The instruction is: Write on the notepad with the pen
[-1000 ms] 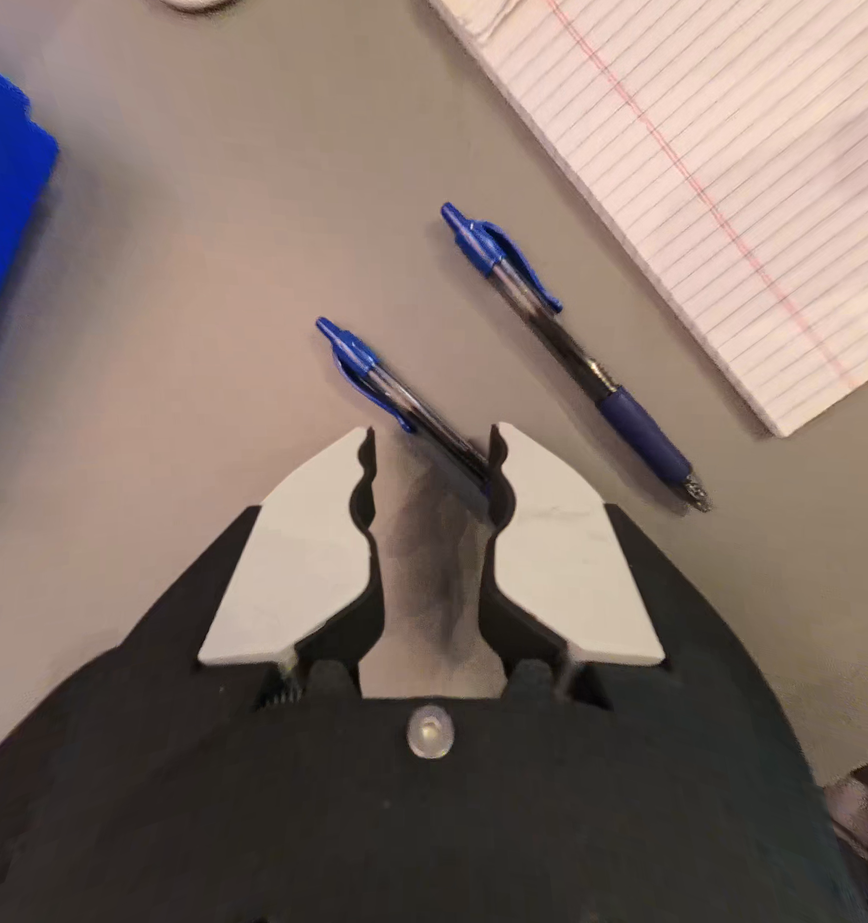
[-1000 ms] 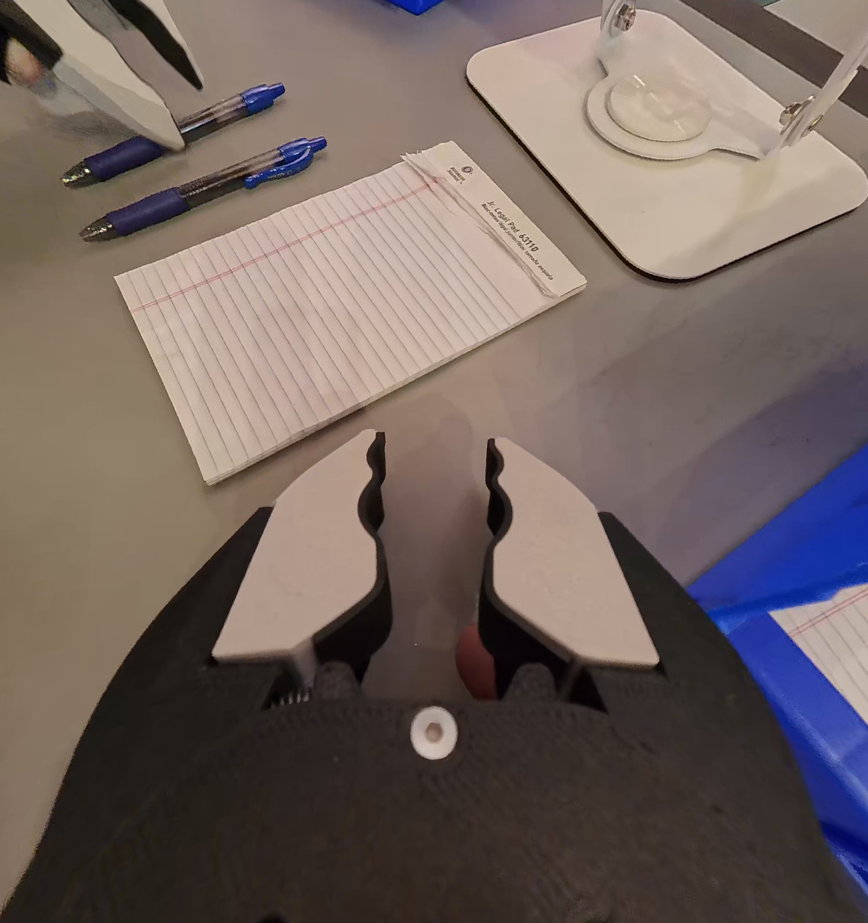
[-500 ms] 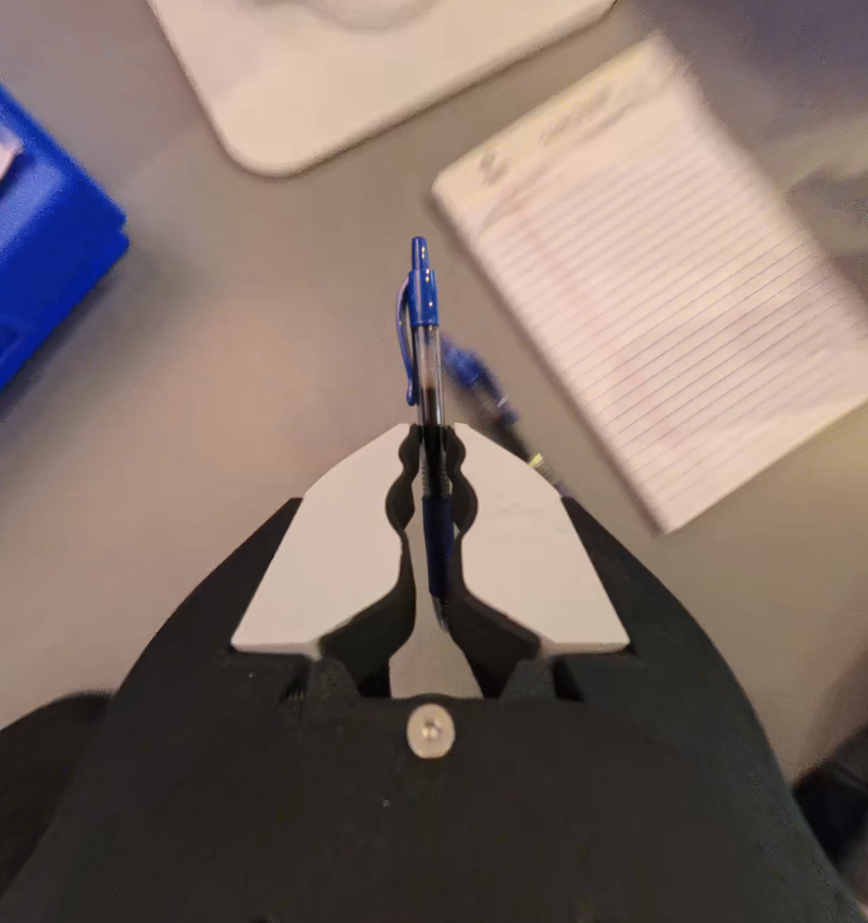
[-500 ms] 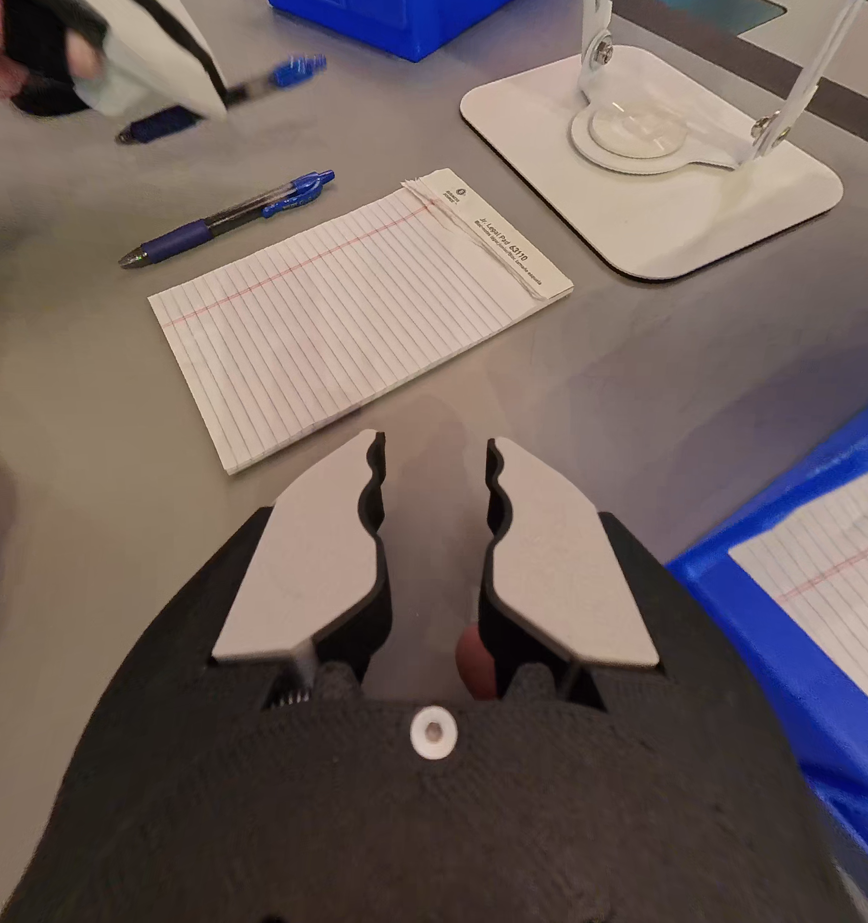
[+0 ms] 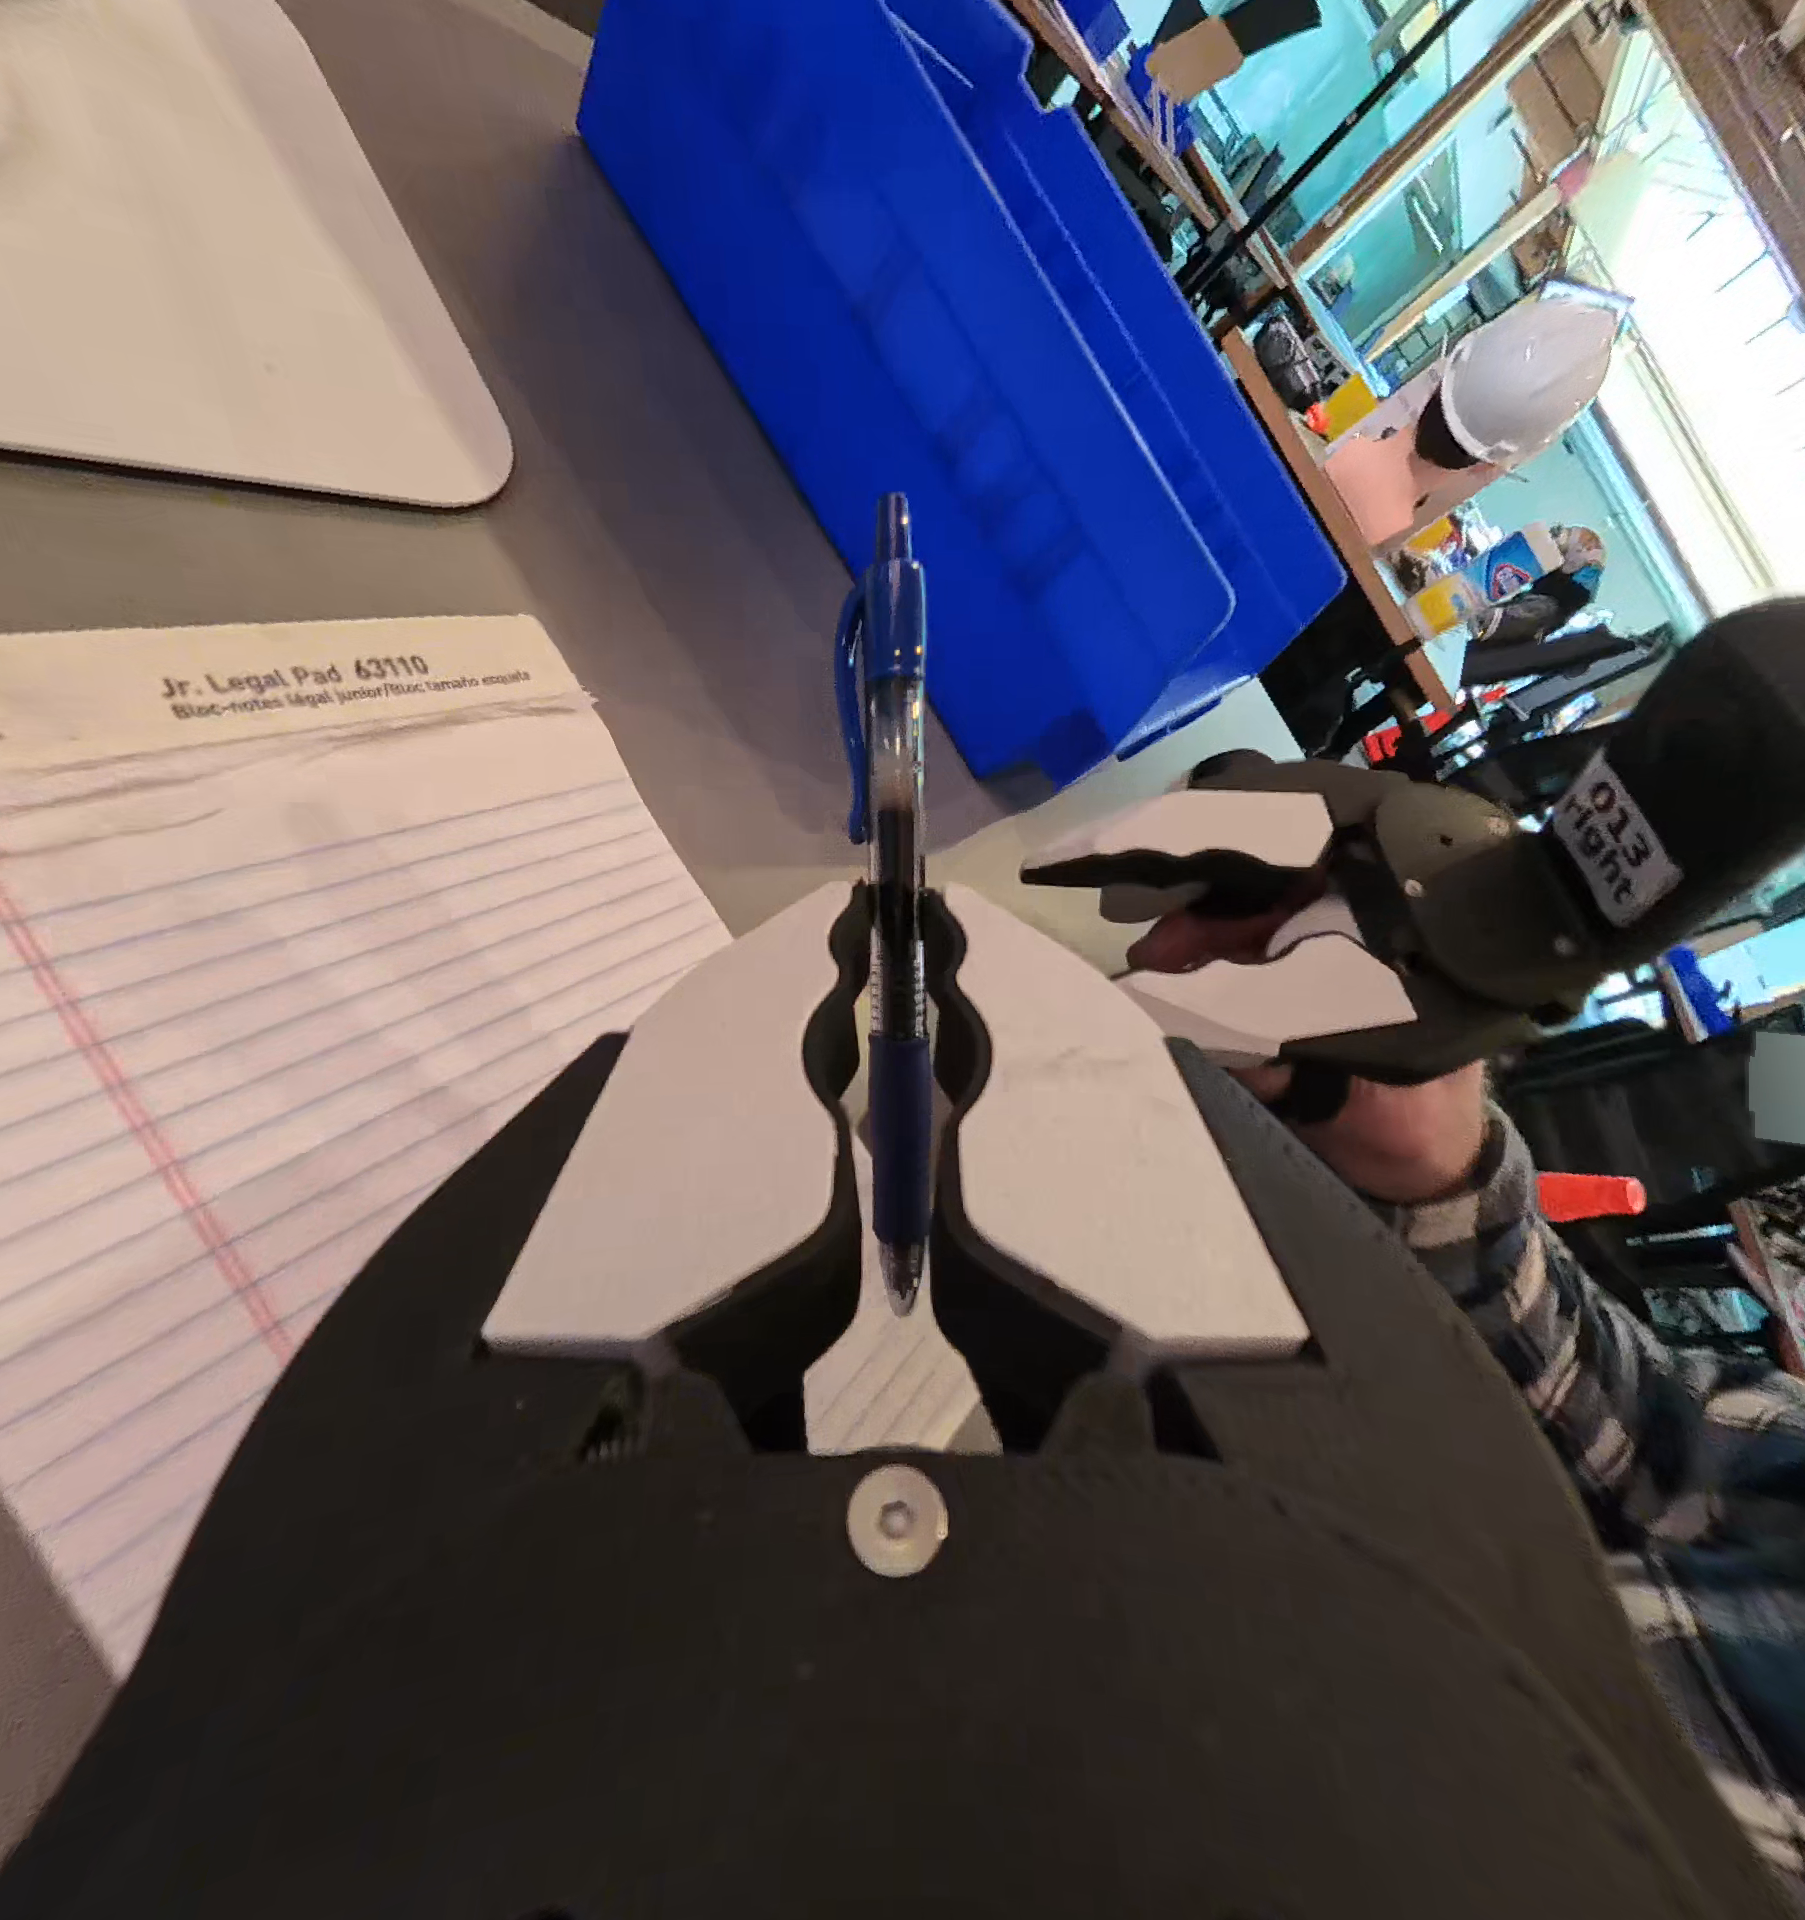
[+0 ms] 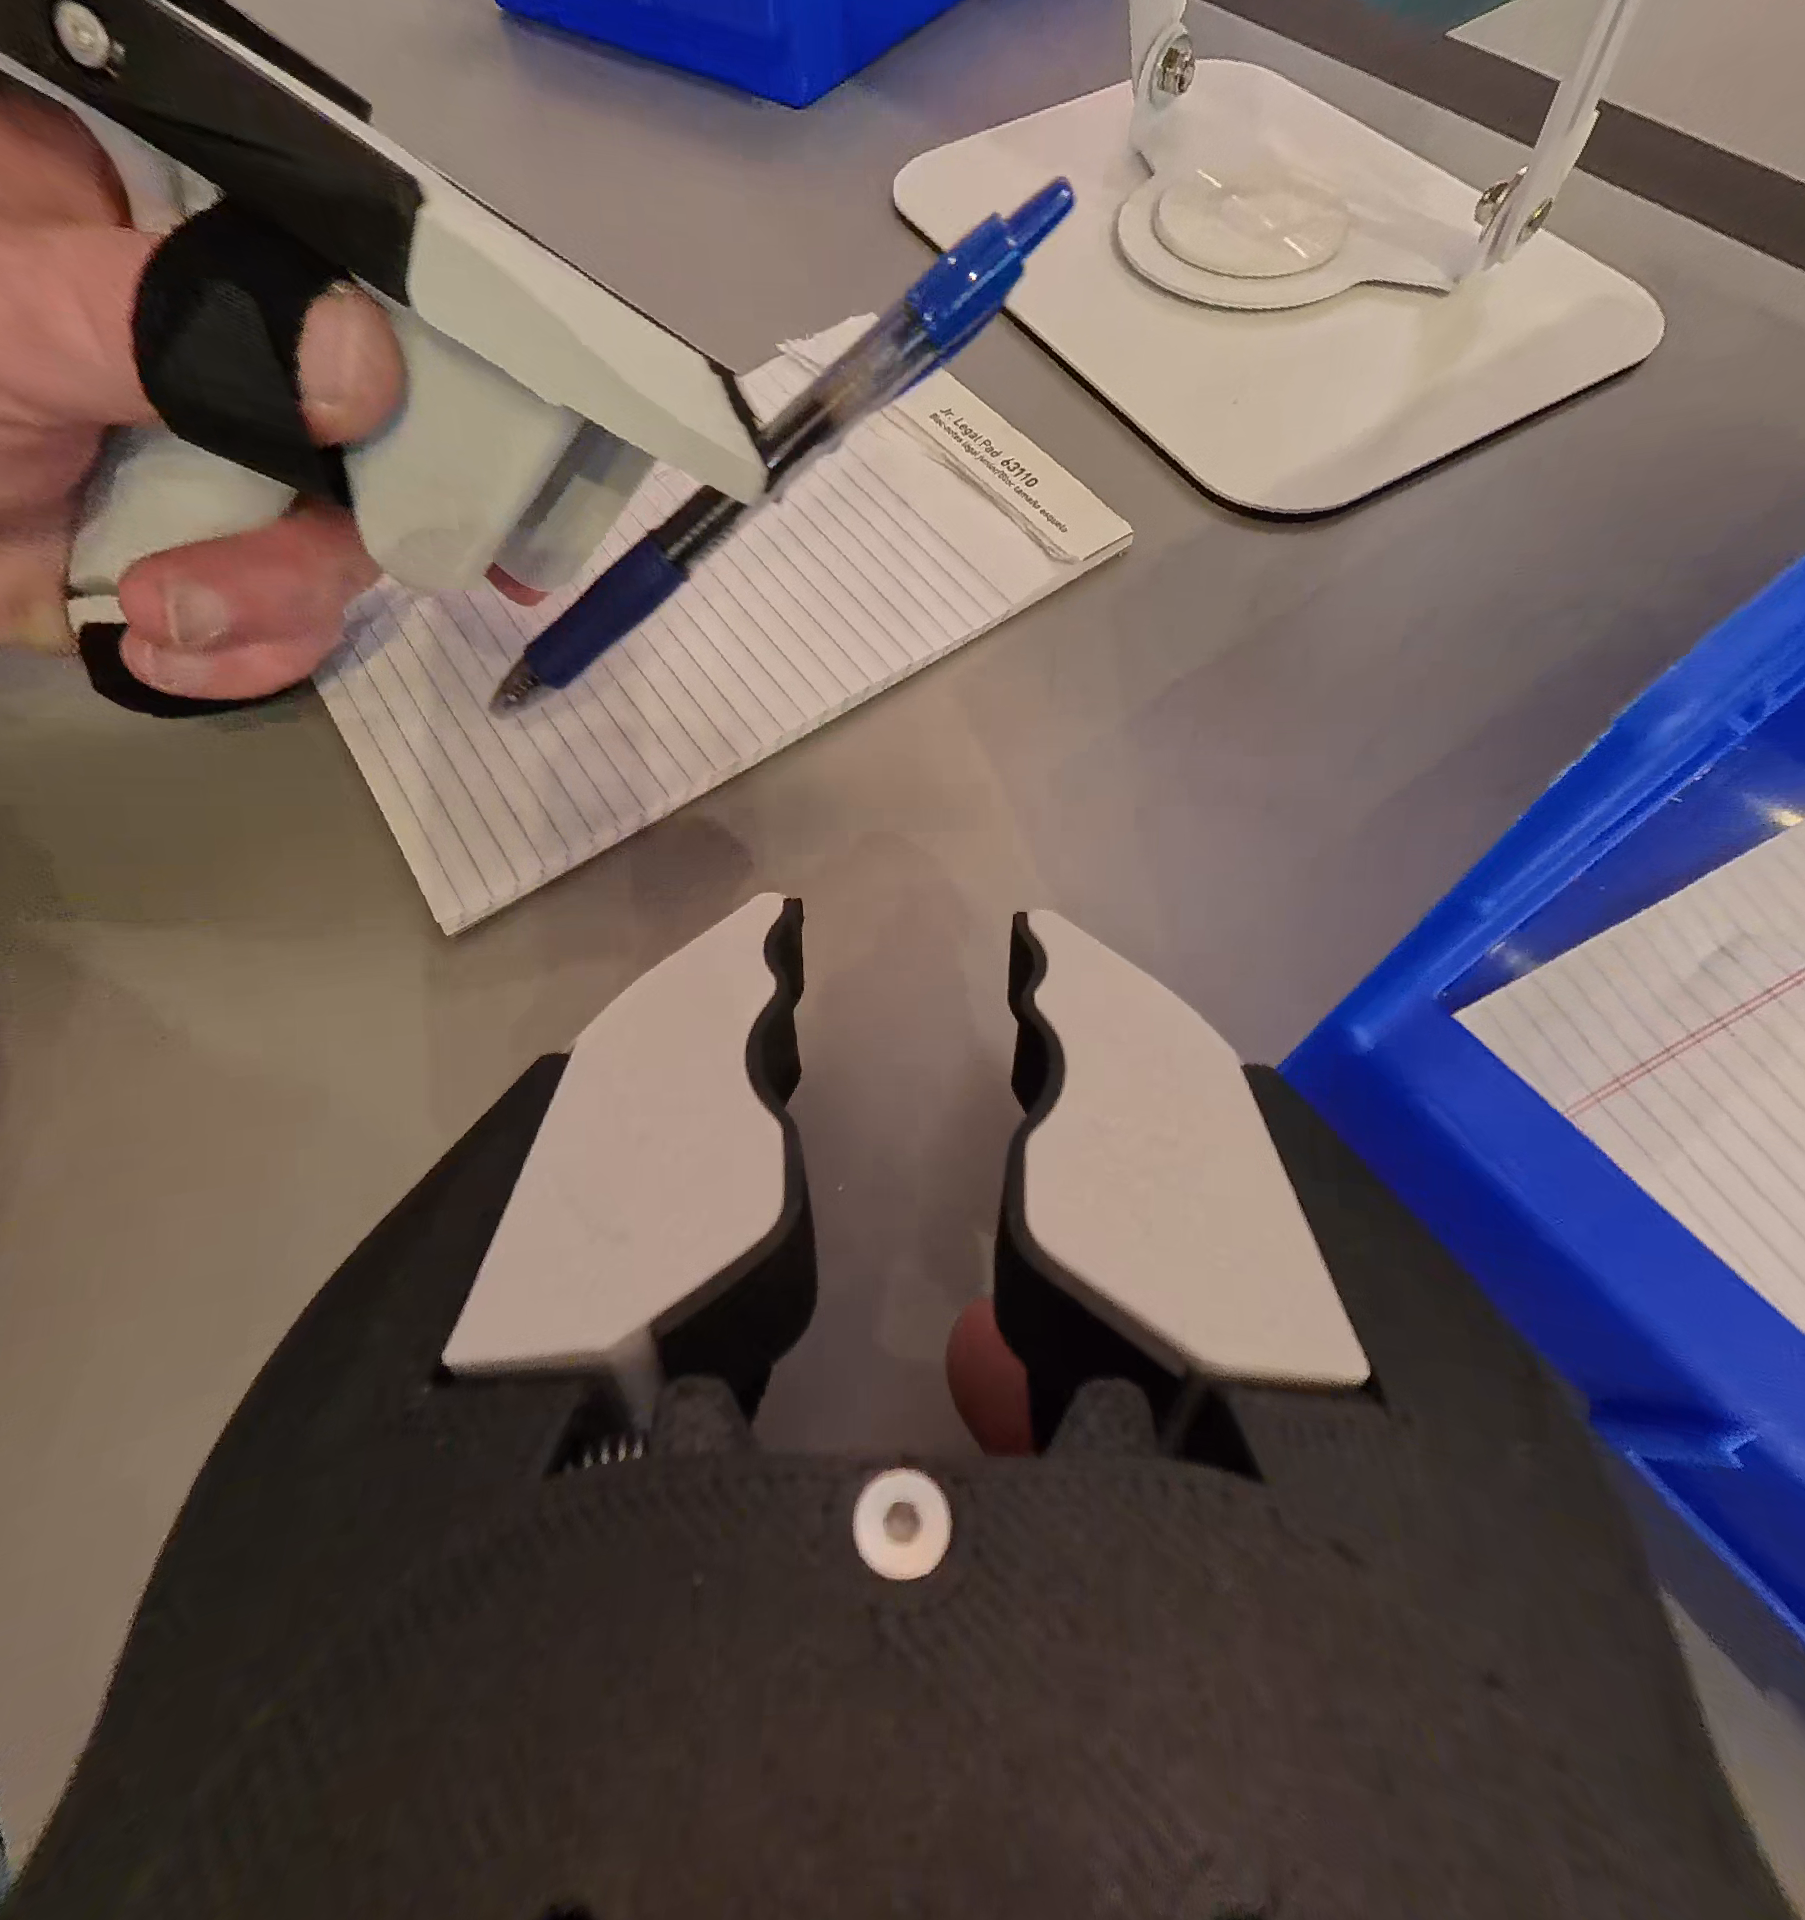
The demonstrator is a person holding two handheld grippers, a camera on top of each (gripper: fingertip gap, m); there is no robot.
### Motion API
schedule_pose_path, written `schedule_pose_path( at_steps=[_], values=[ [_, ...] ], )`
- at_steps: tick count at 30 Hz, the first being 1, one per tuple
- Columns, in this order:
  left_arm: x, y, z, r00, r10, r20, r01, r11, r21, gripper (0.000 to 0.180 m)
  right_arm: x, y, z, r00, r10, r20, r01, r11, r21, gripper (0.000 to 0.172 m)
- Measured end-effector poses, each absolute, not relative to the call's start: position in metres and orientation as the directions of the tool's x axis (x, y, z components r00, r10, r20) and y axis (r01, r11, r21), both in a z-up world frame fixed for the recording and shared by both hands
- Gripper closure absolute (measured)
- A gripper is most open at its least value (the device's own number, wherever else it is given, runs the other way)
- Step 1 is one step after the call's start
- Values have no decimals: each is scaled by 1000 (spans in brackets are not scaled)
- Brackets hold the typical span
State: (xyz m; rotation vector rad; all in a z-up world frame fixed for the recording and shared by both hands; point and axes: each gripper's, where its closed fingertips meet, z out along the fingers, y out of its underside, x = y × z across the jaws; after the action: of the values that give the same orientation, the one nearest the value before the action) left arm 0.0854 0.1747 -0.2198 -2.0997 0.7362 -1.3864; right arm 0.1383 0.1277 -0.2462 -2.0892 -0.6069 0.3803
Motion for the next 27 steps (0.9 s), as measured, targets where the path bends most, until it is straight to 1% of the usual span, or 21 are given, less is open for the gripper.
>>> schedule_pose_path(
  at_steps=[3,7,8,9,10,12,14,16,17,19,21,22,24,25,27],
  values=[
    [90,181,-221,332,-632,700,-91,-760,-643,171,138,128,-247,831,556,-34,284,-476,-833,134],
    [97,176,-228,309,-579,754,-68,-805,-590,170,138,128,-247,830,556,-37,282,-477,-833,134],
    [98,174,-228,302,-569,765,-60,-812,-580,163,138,128,-247,830,556,-37,283,-478,-832,134],
    [100,171,-229,297,-565,770,-71,-817,-572,150,138,128,-247,830,556,-36,284,-478,-831,134],
    [101,169,-225,283,-569,772,-66,-815,-576,141,138,128,-248,831,556,-35,285,-478,-831,134],
    [101,164,-223,264,-576,774,-78,-812,-578,126,138,128,-248,830,556,-34,287,-481,-828,134],
    [95,166,-219,274,-598,753,-79,-794,-602,119,137,128,-249,830,556,-35,289,-482,-827,135],
    [81,169,-208,289,-639,713,-83,-759,-646,121,138,128,-248,830,556,-37,285,-480,-830,135],
    [68,172,-204,324,-671,667,-96,-724,-683,121,138,128,-248,830,556,-39,282,-479,-831,135],
    [32,186,-201,436,-733,522,-144,-629,-764,131,138,128,-247,831,554,-42,278,-480,-832,135],
    [-10,205,-211,576,-756,310,-270,-534,-801,124,138,128,-249,831,555,-45,280,-486,-828,135],
    [-30,212,-218,623,-747,232,-330,-520,-788,121,138,128,-249,831,555,-44,283,-488,-826,135],
    [-53,215,-233,656,-729,195,-385,-546,-744,127,138,128,-249,830,556,-37,289,-487,-824,135],
    [-61,215,-245,672,-722,164,-429,-561,-708,125,137,128,-250,831,556,-35,291,-488,-823,135],
    [-72,212,-267,672,-737,77,-539,-558,-631,128,138,128,-250,831,555,-33,292,-486,-824,135]
  ],
)
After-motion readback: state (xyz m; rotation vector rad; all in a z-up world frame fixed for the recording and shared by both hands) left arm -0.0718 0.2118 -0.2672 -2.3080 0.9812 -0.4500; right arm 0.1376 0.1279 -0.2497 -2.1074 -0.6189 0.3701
